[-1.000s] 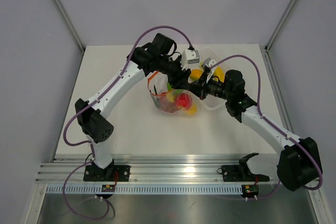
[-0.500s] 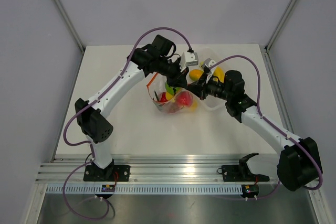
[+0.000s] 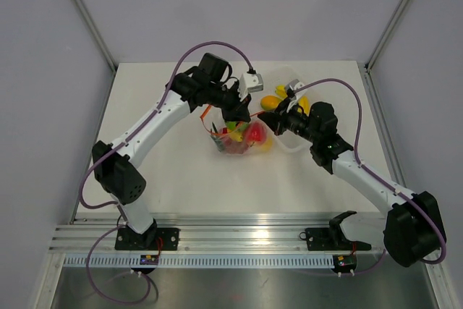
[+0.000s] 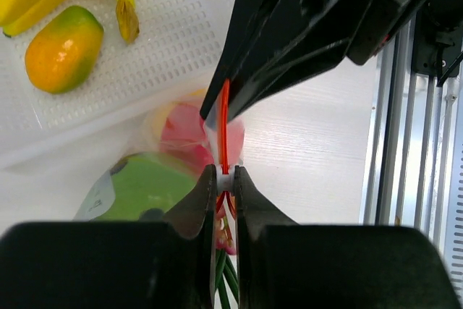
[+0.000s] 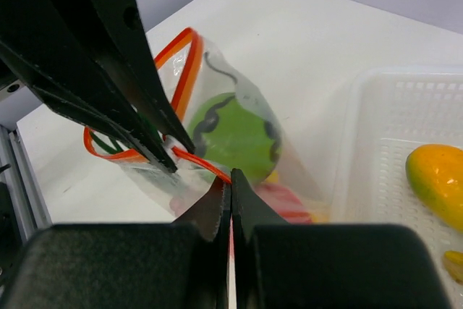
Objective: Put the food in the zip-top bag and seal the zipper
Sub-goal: Zip the zipper food storage bag at the center of the board, then place the zipper food storage bag at the center of the board.
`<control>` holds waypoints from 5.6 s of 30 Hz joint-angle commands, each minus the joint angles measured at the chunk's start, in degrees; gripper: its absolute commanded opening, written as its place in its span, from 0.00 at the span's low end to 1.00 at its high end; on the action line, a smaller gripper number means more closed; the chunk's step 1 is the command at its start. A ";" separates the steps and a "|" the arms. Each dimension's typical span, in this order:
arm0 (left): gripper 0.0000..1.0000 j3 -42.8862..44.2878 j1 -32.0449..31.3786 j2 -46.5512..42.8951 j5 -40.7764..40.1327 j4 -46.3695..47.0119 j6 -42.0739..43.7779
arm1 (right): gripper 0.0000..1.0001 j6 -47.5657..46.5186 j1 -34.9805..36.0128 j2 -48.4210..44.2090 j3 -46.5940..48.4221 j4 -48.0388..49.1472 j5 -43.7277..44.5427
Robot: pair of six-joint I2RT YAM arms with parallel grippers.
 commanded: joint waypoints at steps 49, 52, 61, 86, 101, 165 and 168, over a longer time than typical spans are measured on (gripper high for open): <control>0.00 -40.71 25.48 -42.19 -11.01 19.20 -24.38 | 0.00 4.60 -8.07 2.04 -6.26 12.86 12.38; 0.00 -42.37 26.62 -43.25 -11.19 19.98 -25.27 | 0.00 4.77 -8.07 1.87 -6.44 12.95 12.64; 0.00 -42.47 26.98 -41.93 -7.59 20.43 -26.32 | 0.00 4.78 -8.07 2.04 -3.99 10.68 6.16; 0.06 -40.36 26.98 -39.03 -3.19 19.72 -26.76 | 0.70 -31.78 16.97 19.52 36.79 -40.05 6.05; 0.04 -38.42 26.98 -36.39 0.68 18.41 -25.97 | 0.55 -31.53 20.23 31.48 46.47 -36.63 7.19; 0.48 -31.66 26.98 -39.65 -10.22 18.32 -36.87 | 0.86 -17.29 16.98 13.74 40.06 -41.01 25.12; 0.48 -31.39 26.98 -39.21 -8.99 18.14 -37.66 | 0.87 -16.15 16.98 9.61 37.34 -41.89 25.38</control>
